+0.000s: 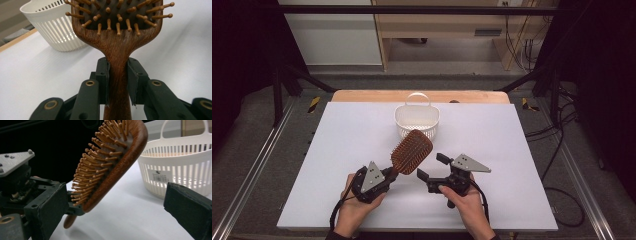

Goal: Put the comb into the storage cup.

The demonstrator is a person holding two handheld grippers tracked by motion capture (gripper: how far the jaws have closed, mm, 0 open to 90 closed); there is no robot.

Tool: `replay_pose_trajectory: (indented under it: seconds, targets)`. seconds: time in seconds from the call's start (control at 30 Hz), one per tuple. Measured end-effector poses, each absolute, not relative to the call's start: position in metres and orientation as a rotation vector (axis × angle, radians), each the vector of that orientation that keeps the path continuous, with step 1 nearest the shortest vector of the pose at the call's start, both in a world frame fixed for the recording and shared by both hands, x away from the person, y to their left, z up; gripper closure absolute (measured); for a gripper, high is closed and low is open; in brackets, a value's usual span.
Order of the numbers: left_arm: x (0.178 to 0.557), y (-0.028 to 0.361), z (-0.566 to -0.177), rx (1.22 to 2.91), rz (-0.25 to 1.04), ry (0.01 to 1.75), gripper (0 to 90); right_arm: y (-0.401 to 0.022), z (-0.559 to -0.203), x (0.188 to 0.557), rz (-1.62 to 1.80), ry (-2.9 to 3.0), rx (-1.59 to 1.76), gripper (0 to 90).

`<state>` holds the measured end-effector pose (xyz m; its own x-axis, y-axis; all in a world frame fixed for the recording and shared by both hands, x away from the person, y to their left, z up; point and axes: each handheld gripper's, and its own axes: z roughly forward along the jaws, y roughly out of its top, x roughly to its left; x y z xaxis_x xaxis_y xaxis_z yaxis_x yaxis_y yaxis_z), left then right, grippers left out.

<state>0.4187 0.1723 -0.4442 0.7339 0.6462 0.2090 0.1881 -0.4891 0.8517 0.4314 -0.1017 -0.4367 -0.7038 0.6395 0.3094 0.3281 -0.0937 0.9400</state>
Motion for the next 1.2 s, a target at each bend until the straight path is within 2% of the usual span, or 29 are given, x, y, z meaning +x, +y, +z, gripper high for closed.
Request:
replay_pose_trajectory:
  seconds: [0.4, 1.2]
  targets:
    - [0.416, 0.171, -0.447, 2.040, 0.673, 0.604, 72.3, -0.093, -0.417, 0.448, 1.940, 1.953, 1.103, 8.1]
    - [0.414, 0.170, -0.447, 2.009, 0.654, 0.601, 72.3, -0.085, -0.413, 0.463, 2.116, 1.897, 1.239, 40.2]
